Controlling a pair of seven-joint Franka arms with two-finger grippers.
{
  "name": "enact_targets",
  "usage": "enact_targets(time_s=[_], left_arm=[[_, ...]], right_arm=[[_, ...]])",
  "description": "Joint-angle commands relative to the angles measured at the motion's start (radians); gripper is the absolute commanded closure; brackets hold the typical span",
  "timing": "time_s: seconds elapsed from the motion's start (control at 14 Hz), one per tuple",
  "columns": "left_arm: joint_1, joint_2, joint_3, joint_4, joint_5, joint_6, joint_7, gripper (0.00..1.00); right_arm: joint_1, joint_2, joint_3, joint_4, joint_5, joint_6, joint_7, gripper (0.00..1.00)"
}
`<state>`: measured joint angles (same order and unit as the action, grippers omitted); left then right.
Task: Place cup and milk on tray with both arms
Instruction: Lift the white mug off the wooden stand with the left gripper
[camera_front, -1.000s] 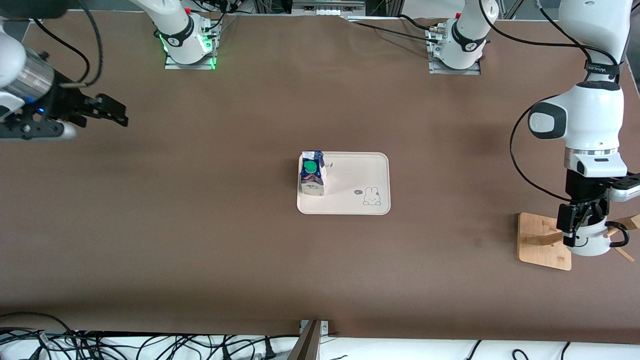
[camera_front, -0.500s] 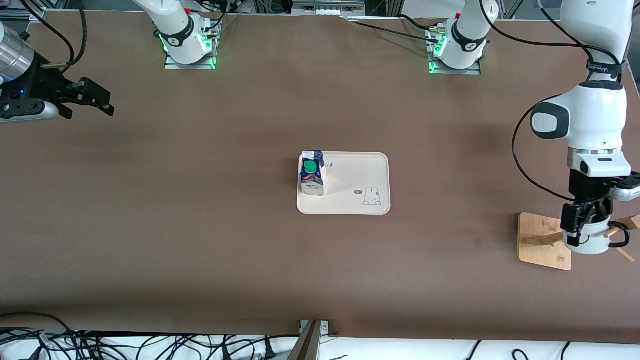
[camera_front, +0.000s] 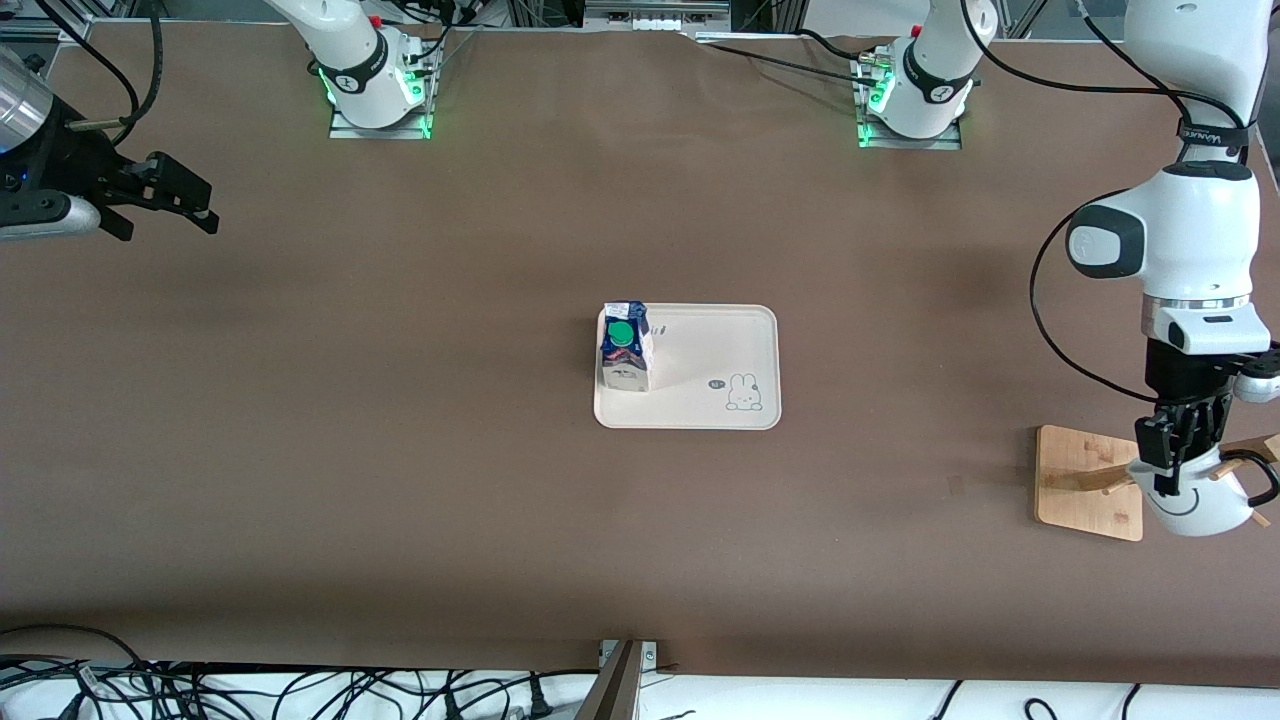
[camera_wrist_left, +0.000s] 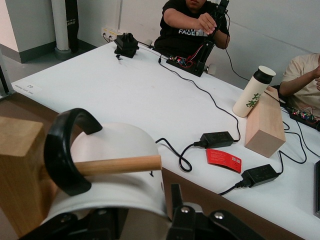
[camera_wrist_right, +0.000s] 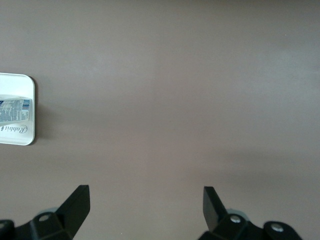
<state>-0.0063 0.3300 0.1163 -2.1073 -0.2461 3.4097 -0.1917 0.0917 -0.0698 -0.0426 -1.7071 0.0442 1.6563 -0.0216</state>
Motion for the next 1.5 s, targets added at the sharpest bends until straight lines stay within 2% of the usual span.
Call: enact_targets(time_s=[0.0, 0.07, 0.5, 1.21, 1.43], left_arm=[[-0.007, 0.003, 0.005, 0.013, -0.016, 0.002, 0.018, 0.97], [-0.007, 0.003, 0.005, 0.013, -0.018, 0.002, 0.018, 1.0], [-0.021, -0.006, -0.003, 0.007, -0.019, 0.002, 0.003, 1.0], [-0.044, -0.075, -0.096, -0.057, -0.028, -0.007, -0.081, 1.0], [-0.058, -0.095, -0.109, -0.051, -0.025, -0.107, -0.081, 1.0]], right_arm=[[-0.021, 0.048, 0.014, 0.047, -0.007, -0.007, -0.001, 0.0], [-0.02, 0.053, 0.014, 0.058, -0.009, -0.003, -0.001, 0.0], [-0.018, 0.071, 0.014, 0.081, -0.006, -0.004, -0.001, 0.0], [-0.018, 0.071, 0.014, 0.08, -0.006, -0.013, 0.0, 0.0], [-0.018, 0.071, 0.014, 0.08, -0.006, -0.013, 0.0, 0.0]])
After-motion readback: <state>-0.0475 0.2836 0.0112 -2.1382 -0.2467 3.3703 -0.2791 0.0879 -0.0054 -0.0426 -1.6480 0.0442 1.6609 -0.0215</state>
